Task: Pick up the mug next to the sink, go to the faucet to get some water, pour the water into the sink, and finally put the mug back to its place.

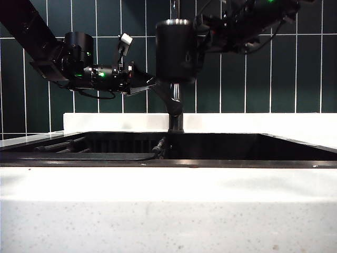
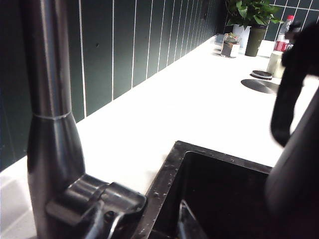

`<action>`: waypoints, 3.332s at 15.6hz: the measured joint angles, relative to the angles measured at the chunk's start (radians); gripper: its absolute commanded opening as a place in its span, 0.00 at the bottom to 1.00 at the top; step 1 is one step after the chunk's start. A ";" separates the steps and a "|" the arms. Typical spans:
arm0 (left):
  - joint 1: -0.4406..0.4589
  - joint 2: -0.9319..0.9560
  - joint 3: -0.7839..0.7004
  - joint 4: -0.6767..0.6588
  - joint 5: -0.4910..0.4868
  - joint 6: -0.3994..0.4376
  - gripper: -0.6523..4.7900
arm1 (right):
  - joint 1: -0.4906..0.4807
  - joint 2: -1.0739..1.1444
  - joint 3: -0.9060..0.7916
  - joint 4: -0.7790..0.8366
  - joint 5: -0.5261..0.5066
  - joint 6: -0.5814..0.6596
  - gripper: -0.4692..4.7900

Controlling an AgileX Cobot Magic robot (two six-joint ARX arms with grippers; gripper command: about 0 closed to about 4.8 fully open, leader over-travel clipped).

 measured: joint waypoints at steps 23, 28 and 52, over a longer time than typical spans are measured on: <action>-0.008 0.000 0.001 -0.055 -0.121 0.083 0.45 | 0.000 0.005 -0.001 -0.030 -0.003 -0.003 0.09; -0.011 -0.005 0.001 -0.054 -0.218 0.092 0.45 | 0.000 0.005 -0.001 -0.037 -0.003 -0.004 0.09; -0.047 -0.536 -0.063 -1.141 -0.520 0.525 0.46 | -0.087 -0.157 -0.002 -0.382 0.147 -0.431 0.09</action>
